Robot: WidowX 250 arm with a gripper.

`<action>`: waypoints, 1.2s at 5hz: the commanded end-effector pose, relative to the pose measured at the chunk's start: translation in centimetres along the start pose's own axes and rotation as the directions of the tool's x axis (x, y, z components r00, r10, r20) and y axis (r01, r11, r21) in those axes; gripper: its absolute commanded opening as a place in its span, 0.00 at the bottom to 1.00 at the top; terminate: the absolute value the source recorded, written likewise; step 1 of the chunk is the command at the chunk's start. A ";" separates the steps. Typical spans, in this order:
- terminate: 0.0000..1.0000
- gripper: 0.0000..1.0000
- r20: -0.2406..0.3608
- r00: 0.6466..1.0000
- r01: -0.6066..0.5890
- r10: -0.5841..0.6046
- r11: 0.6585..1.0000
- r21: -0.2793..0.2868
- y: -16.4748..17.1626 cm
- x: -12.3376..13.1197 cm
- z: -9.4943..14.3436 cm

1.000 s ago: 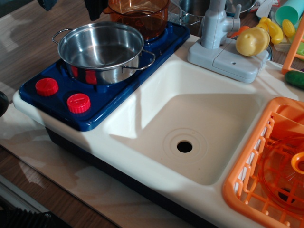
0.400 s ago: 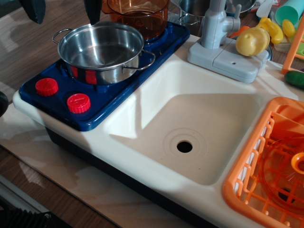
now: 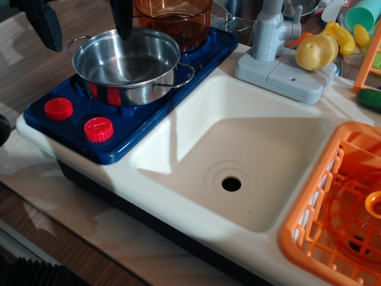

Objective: Put pan from stove to sink

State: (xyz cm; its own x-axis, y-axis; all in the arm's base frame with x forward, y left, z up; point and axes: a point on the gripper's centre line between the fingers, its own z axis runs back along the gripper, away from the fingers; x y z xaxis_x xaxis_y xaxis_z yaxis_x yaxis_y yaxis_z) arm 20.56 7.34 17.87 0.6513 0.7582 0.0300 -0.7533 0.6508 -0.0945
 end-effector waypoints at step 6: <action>0.00 0.00 -0.011 0.973 -0.232 0.232 0.966 -0.111 0.7 -0.7 -5.2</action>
State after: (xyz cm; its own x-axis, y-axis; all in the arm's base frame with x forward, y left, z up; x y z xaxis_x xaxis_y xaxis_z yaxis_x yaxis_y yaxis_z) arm 19.79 6.66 12.06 0.4628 0.8864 -0.0093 -0.8710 0.4528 -0.1908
